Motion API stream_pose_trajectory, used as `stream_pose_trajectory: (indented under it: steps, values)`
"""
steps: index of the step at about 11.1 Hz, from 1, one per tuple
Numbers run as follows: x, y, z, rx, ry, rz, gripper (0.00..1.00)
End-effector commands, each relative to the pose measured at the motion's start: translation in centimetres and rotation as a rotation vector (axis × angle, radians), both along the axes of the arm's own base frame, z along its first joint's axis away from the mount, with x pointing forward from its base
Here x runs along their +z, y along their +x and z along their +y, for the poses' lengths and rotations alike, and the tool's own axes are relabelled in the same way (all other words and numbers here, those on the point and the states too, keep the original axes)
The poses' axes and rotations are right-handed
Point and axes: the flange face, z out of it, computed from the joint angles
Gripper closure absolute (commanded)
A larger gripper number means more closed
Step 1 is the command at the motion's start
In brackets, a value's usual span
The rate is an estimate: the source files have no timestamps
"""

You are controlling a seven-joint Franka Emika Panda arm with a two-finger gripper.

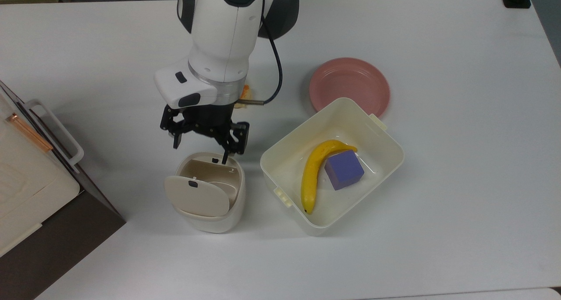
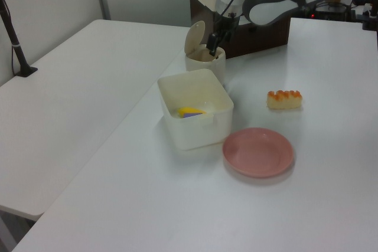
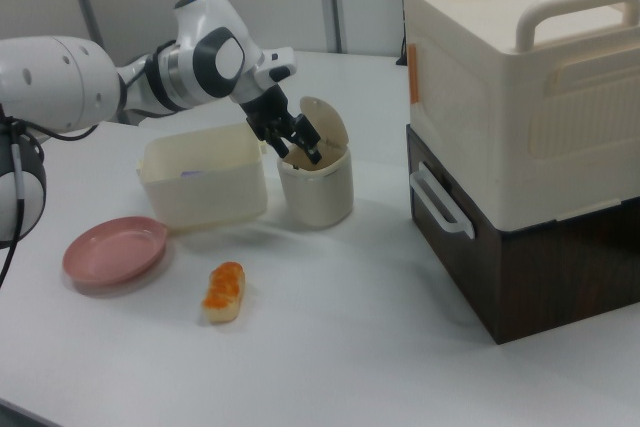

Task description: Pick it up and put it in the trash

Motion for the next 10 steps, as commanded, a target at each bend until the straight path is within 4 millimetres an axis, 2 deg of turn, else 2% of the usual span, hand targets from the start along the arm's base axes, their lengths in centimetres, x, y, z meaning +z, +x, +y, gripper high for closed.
stream_pose_trajectory:
  steps: [1,5,7,10]
  values:
    - [4.3,-2.8,-1.1,0.071,0.039,0.071,0.00]
    - [9.3,-6.2,-3.8,0.178,0.129,0.190,0.00]
    - [11.6,-8.1,-5.8,0.196,0.169,0.254,0.00]
    - [13.8,-9.3,-7.4,0.169,0.182,0.303,0.00]
